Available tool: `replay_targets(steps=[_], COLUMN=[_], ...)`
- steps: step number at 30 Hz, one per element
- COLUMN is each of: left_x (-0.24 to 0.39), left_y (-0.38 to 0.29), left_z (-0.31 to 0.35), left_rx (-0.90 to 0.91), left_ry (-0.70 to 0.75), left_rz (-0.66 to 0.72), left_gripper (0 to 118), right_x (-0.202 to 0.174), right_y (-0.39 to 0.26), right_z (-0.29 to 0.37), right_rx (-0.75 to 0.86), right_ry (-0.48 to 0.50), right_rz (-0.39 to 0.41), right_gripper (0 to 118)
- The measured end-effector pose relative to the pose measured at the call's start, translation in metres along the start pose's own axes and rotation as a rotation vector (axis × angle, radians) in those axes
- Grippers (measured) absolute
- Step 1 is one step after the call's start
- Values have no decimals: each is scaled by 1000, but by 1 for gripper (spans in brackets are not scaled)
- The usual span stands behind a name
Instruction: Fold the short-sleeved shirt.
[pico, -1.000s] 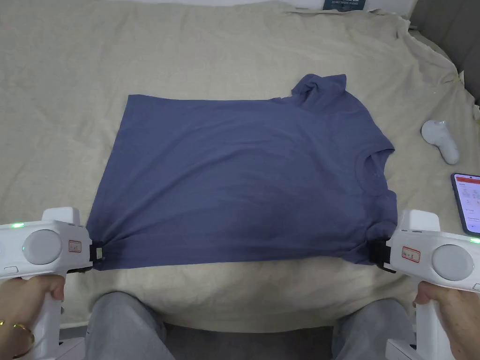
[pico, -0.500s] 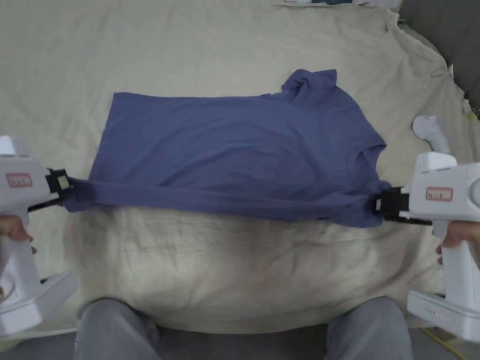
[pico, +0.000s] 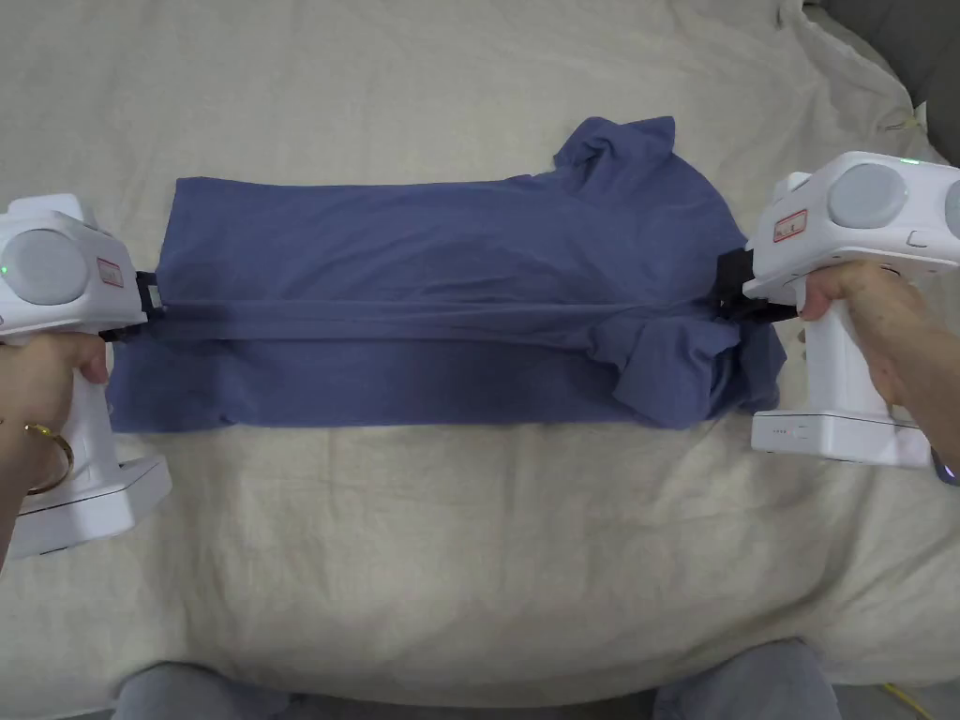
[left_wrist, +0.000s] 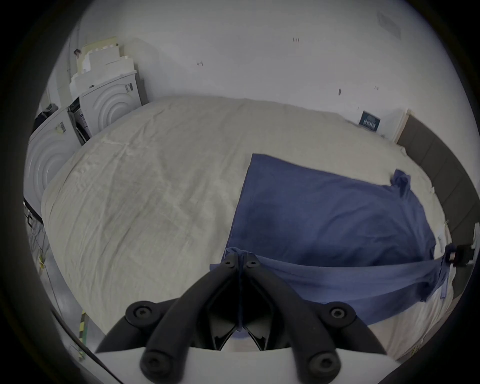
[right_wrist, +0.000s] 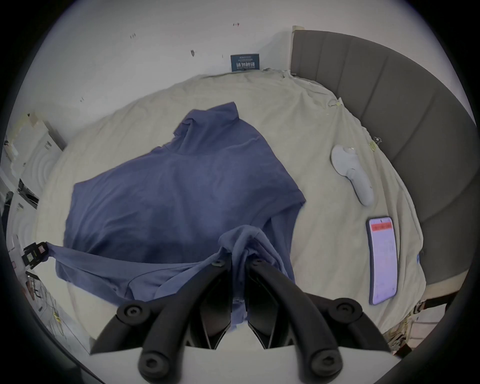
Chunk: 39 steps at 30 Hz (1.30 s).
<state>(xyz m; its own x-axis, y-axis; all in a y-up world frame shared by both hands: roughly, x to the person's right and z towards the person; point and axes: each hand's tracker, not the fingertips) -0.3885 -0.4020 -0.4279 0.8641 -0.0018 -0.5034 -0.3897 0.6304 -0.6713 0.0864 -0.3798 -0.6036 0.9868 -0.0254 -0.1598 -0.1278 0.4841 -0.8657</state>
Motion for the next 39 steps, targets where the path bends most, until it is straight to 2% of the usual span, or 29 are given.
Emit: replay_targets(steps=[7, 12, 13, 14, 17, 18, 19, 23, 27, 32, 39], left_x=[7, 11, 11, 12, 9, 6, 4, -5, -7, 1, 16], left_y=[10, 7, 7, 7, 14, 17, 21, 34, 28, -13, -85], left_z=[-48, -67, -69, -67, -59, -51, -43, -1, 54, 112, 158], left_rx=[-58, -90, -92, -92, -75, -46, -13, 102, 234, 383, 544], left_ry=[29, 41, 40, 39, 52, 28, 8, -18, -44, -58, -98], left_rz=[-29, -53, -49, -44, -20, -2, 16, 49, 5, -49, -98], left_gripper=[0, 0, 6, 19, 90, 115, 118, 118, 118, 118, 117], right_x=[-18, -16, -14, -13, -10, -9, -7, 1, 12, 19, 8], right_y=[26, 28, 26, 25, 23, 23, 23, 20, -3, -58, -144], right_z=[-60, -81, -83, -83, -70, -62, -51, 4, 70, 127, 155], right_rx=[-40, -67, -67, -61, -49, -37, -3, 124, 290, 448, 644], right_ry=[-35, -26, -25, -23, -38, -44, -46, -23, 11, 75, 78], right_rz=[-39, -113, -124, -138, -147, -132, -116, -79, -49, -39, 65], right_gripper=[6, 7, 9, 15, 78, 90, 90, 90, 90, 90, 90])
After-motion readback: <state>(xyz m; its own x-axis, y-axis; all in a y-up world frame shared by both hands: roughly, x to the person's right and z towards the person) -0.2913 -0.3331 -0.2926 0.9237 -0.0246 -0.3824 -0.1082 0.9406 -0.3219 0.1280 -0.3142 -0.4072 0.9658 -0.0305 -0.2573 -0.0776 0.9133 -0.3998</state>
